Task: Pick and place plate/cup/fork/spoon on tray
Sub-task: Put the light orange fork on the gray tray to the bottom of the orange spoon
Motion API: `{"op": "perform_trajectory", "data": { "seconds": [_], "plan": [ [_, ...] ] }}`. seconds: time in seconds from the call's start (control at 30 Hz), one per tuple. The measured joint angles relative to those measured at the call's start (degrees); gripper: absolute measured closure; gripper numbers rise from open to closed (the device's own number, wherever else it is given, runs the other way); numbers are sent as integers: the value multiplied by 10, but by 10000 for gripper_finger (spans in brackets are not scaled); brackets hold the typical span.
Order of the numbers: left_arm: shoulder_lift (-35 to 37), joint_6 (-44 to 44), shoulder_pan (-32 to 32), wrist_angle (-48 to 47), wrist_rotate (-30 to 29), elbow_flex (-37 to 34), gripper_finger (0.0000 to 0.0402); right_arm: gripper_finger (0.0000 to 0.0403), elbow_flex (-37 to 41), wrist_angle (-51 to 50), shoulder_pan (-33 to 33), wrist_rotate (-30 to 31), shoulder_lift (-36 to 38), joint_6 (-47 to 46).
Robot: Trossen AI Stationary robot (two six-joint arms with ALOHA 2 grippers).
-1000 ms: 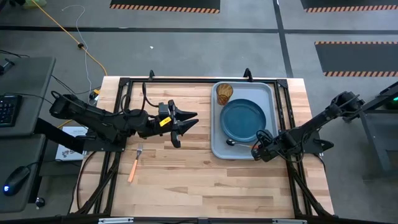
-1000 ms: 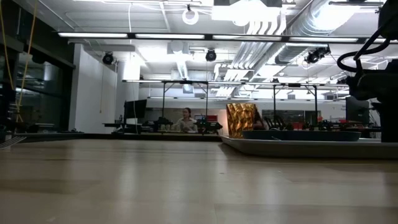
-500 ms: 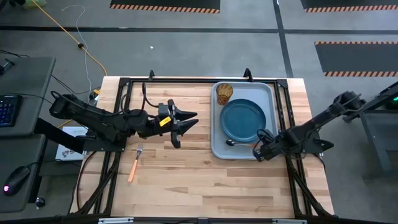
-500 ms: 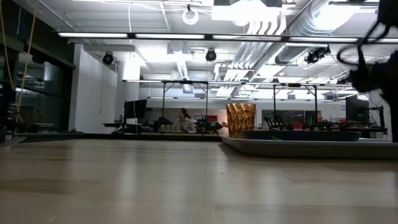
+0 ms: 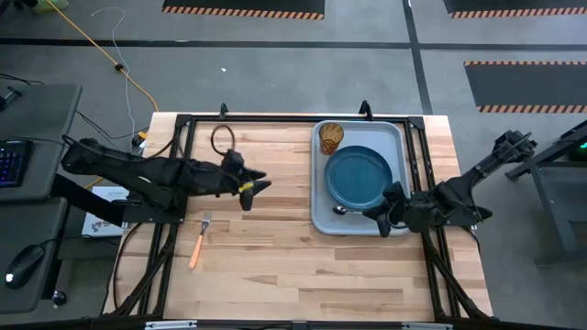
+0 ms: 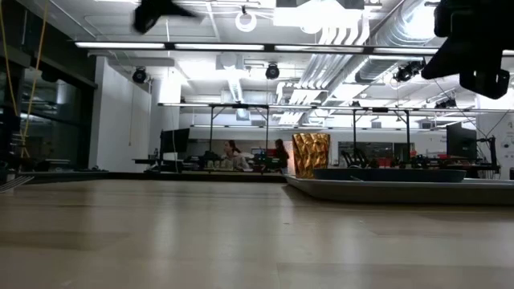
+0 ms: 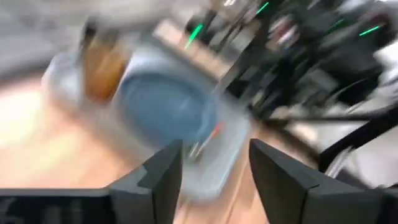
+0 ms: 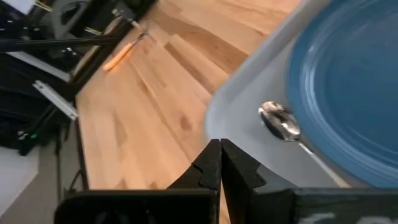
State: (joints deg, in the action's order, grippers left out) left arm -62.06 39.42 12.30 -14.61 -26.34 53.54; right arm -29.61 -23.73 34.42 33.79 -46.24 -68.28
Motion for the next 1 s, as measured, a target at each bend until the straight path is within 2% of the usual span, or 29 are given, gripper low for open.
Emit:
{"op": "perform_trajectory", "data": {
  "seconds": [0.1, 0.23, 0.4, 0.57, 0.7, 0.87, 1.0],
  "plan": [
    [1, 138, 8, -175, 20, -2, 198, 403, 0, -12, -7, -6, -6, -2],
    [-26, 277, 37, -371, 94, -3, 176, 403, 3, -11, -13, -14, -9, -3],
    [-85, 435, 88, -506, 137, -3, 174, 403, 4, -15, -15, -15, -11, -3],
    [-151, 483, 128, -518, 147, -3, 176, 403, 4, -17, -15, -14, -11, -3],
    [-188, 506, 144, -514, 176, -8, 176, 403, 4, -17, -15, -14, -11, -3],
    [-171, 537, 155, -422, 237, -80, 176, 403, 4, -19, -15, -13, -11, -3],
    [-120, 588, 168, -382, 238, -128, 176, 403, 4, -20, -15, -19, -11, -3]
  ]
}}
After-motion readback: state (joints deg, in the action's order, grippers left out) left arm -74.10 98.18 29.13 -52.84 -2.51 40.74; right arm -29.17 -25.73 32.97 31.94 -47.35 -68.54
